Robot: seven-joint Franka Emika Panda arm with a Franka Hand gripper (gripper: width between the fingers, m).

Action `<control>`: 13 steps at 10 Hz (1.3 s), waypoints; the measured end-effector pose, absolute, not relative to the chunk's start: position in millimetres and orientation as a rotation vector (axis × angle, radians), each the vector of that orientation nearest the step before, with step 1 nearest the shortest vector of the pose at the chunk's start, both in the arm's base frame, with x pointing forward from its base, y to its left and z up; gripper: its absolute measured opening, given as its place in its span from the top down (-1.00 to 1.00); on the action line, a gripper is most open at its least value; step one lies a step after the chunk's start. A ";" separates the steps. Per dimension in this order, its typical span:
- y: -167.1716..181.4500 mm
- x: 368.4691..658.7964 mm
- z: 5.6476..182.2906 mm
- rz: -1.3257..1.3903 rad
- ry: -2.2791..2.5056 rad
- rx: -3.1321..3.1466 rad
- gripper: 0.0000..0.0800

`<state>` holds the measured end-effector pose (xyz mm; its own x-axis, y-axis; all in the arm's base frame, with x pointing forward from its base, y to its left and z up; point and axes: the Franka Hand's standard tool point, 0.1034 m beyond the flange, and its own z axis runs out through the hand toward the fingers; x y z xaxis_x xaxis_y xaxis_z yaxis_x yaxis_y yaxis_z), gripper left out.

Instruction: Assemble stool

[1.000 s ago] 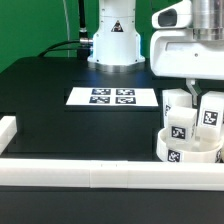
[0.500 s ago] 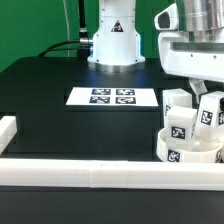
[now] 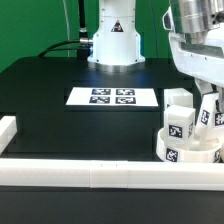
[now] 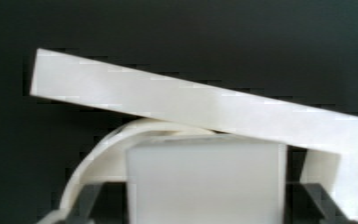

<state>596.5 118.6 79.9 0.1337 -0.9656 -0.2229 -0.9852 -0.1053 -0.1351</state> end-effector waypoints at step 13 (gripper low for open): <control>120.8 604.1 105.5 0.073 1.862 -2.162 -0.62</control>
Offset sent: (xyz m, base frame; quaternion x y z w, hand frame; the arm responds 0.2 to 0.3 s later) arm 0.0000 0.0000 0.0000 0.0000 0.0000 0.0000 1.0000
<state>604.1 120.8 105.5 0.1654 -0.9607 -0.2228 -0.9752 -0.1256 -0.1822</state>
